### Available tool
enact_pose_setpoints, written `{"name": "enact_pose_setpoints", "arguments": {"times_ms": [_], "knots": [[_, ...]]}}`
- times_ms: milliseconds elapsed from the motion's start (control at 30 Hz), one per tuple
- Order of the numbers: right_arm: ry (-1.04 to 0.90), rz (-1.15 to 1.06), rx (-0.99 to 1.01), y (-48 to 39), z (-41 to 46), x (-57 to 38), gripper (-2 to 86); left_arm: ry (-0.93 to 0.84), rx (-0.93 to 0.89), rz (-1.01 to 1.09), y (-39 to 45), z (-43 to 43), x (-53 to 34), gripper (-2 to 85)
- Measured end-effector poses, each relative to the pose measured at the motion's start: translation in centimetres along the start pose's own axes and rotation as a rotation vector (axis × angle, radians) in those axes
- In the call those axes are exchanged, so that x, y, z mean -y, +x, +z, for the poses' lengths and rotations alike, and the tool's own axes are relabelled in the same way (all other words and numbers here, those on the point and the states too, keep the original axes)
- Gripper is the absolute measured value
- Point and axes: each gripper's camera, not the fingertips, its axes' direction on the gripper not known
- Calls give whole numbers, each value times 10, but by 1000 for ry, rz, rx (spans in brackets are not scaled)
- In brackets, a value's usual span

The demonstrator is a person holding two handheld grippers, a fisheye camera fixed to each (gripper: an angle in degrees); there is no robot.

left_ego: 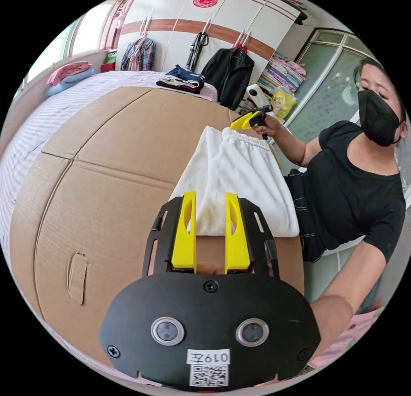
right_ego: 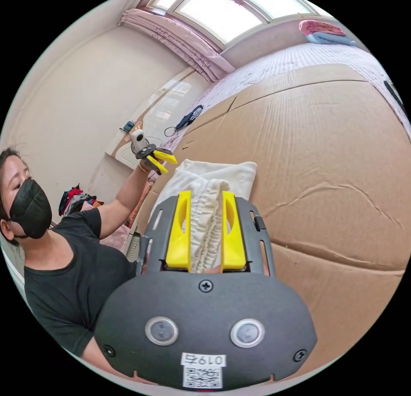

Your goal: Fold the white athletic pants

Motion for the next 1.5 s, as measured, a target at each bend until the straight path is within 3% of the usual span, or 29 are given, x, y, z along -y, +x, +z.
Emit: {"name": "enact_pose_setpoints", "arguments": {"times_ms": [533, 1000, 1300, 1500], "knots": [[15, 22, 0, 66, -40, 67, 129, -153, -216, 31, -101, -44, 77, 34], [-113, 120, 113, 122, -44, 127, 126, -116, -308, 40, -143, -85, 125, 8], [-75, 112, 122, 129, -39, 134, 47, -133, -301, 83, -150, -96, 153, 9], [-35, 79, 13, 115, -41, 132, -6, -97, -283, 35, -163, -111, 162, 11]]}}
